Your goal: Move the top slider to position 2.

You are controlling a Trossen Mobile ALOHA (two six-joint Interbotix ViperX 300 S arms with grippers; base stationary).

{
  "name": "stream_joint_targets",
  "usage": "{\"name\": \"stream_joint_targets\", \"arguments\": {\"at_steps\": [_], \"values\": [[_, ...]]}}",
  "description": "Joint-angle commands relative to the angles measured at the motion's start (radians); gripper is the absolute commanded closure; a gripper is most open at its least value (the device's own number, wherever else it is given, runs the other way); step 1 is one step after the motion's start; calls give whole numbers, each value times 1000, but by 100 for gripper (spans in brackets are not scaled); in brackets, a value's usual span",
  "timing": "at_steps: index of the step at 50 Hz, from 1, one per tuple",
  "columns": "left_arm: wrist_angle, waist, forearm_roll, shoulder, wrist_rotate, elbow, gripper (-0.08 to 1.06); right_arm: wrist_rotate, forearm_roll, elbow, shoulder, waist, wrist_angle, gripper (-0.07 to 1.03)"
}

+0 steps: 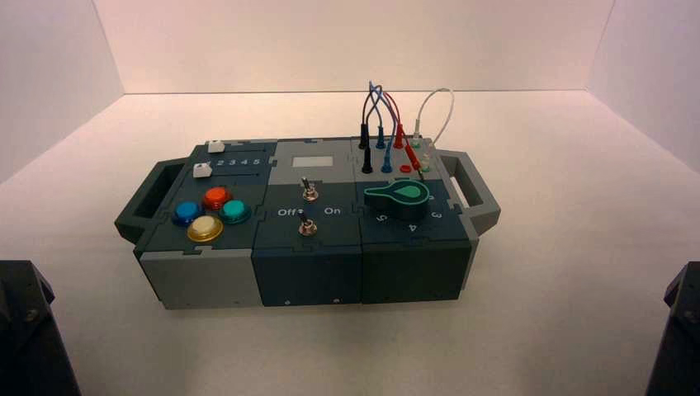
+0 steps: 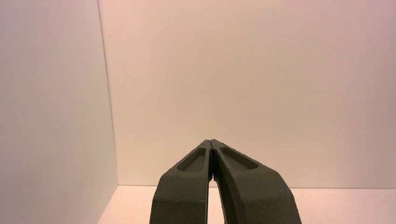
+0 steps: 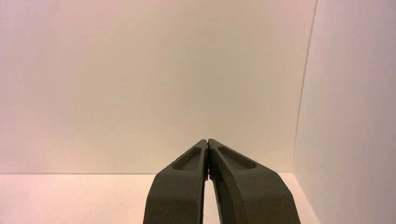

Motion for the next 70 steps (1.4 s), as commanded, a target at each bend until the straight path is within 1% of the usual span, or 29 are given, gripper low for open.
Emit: {"name": "stream_joint_targets", "arguments": {"at_steps": [1,44,53,60,64,65,70], "values": [[-6,0,-2,8,3,-15,101,2,3,-20,3,2,-5,98],[-2,0,-2,14,3,-14,101,2,3,-21,11,5,15,98],[64,-2,-2,32,3,-31,101,2,3,-40,35,23,66,98],[156,-17,-2,63,3,-60,101,2,3,-63,55,48,127,98],[219,-38,-2,84,3,-81,101,2,3,-81,66,77,169,98],[219,-38,-2,84,3,-81,101,2,3,-81,66,77,169,98],[333,-66,-3,120,3,-106,101,5,3,-103,84,149,233,98]]}}
